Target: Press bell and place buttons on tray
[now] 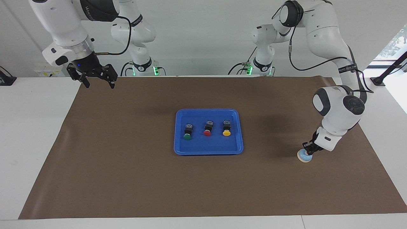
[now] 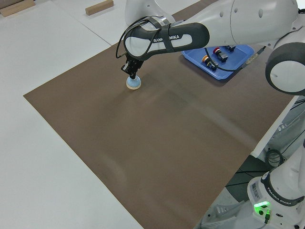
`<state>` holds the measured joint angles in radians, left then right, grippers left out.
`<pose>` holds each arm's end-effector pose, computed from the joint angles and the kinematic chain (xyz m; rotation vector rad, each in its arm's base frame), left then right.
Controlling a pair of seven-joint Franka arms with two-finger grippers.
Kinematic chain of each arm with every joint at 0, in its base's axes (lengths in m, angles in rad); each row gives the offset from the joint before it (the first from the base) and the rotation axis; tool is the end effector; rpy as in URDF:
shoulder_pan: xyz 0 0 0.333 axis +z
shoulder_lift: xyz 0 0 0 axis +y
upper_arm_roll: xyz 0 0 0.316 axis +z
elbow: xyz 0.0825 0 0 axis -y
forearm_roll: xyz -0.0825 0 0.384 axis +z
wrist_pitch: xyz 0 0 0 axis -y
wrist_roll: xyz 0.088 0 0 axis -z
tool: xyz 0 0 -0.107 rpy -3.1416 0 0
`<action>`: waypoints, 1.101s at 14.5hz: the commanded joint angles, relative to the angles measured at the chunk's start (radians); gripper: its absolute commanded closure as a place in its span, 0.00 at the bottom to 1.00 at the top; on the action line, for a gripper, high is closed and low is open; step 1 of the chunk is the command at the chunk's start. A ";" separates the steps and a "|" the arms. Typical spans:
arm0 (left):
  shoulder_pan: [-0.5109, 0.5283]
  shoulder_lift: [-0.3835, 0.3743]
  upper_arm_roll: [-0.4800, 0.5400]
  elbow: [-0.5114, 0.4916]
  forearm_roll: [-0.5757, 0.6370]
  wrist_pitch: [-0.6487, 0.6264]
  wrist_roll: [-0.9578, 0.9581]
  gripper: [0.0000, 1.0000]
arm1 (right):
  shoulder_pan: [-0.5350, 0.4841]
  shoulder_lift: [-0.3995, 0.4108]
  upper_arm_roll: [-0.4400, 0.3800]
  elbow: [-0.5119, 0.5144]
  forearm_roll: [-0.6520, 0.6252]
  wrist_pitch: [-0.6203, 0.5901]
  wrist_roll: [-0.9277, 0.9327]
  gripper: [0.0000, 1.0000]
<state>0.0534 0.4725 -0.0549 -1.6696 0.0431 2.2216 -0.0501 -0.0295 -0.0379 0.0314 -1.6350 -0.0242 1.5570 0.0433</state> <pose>0.6811 0.0046 0.3393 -3.1302 -0.0483 -0.1262 0.5402 -0.0013 0.6139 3.1140 -0.0643 -0.0616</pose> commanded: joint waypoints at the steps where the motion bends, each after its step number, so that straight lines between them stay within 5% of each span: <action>1: -0.007 0.003 0.004 -0.044 0.024 0.032 -0.014 1.00 | -0.016 -0.014 0.012 -0.019 -0.007 0.006 -0.013 0.00; 3: -0.009 -0.006 0.004 -0.038 0.024 0.015 -0.014 1.00 | -0.016 -0.014 0.012 -0.019 -0.007 0.006 -0.013 0.00; 8: -0.007 -0.188 0.004 -0.032 0.023 -0.195 -0.017 1.00 | -0.016 -0.014 0.012 -0.019 -0.007 0.006 -0.013 0.00; 11: -0.017 -0.288 0.001 -0.033 0.023 -0.296 -0.017 0.25 | -0.016 -0.014 0.012 -0.019 -0.007 0.006 -0.013 0.00; 12: -0.017 -0.325 0.001 -0.036 0.021 -0.336 -0.016 0.08 | -0.016 -0.016 0.012 -0.019 -0.007 0.006 -0.013 0.00; 13: -0.017 -0.363 0.000 -0.038 0.018 -0.373 -0.016 0.00 | -0.016 -0.014 0.012 -0.019 -0.007 0.006 -0.013 0.00; 16: -0.017 -0.449 0.000 -0.041 0.014 -0.476 -0.013 0.00 | -0.016 -0.014 0.012 -0.019 -0.007 0.006 -0.013 0.00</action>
<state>0.0442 0.0961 -0.0604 -1.6704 0.0436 1.8003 -0.0521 -0.0295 -0.0380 0.0314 -1.6350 -0.0242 1.5570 0.0433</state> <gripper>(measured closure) 0.317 0.000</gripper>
